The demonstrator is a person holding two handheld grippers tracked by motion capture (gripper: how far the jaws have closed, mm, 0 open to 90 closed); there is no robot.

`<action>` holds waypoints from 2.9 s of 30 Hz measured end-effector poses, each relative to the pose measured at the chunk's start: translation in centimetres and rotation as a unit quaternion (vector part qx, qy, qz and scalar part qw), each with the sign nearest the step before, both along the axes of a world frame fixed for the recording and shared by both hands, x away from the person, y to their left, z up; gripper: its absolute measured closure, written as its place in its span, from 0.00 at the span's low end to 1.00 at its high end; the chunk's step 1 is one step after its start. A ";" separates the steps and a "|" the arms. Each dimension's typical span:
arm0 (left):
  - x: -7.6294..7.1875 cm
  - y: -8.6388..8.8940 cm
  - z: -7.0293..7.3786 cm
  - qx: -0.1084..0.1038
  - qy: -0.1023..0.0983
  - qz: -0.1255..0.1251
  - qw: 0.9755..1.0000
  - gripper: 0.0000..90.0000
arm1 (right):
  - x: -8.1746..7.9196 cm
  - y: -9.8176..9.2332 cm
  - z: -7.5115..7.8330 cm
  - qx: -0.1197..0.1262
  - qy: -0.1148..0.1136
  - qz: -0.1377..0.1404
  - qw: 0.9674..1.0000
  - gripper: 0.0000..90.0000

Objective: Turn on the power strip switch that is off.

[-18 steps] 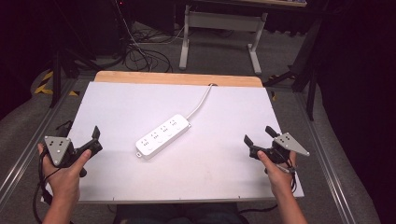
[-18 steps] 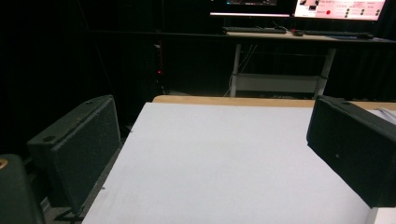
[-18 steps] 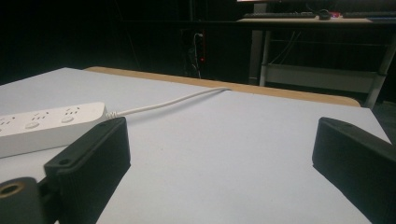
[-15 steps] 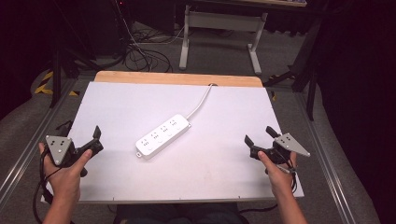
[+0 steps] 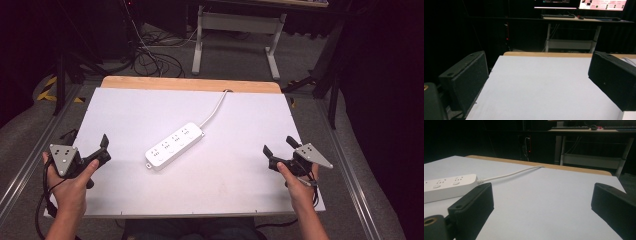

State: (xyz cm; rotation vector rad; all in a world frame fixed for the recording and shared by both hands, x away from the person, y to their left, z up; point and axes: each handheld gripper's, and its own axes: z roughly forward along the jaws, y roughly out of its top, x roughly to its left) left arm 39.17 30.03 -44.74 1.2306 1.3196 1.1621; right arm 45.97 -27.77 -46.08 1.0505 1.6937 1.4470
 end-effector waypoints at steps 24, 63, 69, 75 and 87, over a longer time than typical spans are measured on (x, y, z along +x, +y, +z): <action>-0.7 0.4 0.0 0.019 -0.001 0.006 1.000 0.04 | 0.5 0.8 0.3 -0.003 -0.008 0.003 1.000 0.06; 1.6 -1.9 1.8 0.029 0.026 -0.126 0.991 1.00 | -0.6 0.1 0.1 -0.009 -0.005 -0.001 1.000 0.06; 2.5 -2.5 2.2 0.025 0.022 -0.143 0.989 1.00 | -0.5 0.0 0.0 -0.012 -0.003 0.001 1.000 0.06; 2.5 -3.3 2.5 0.037 0.031 -0.161 0.986 1.00 | -0.6 0.0 0.0 -0.010 -0.003 -0.001 1.000 0.06; 3.1 -5.0 2.7 0.057 0.056 -0.195 0.977 1.00 | -0.7 -0.2 0.0 -0.009 0.002 -0.001 1.000 0.06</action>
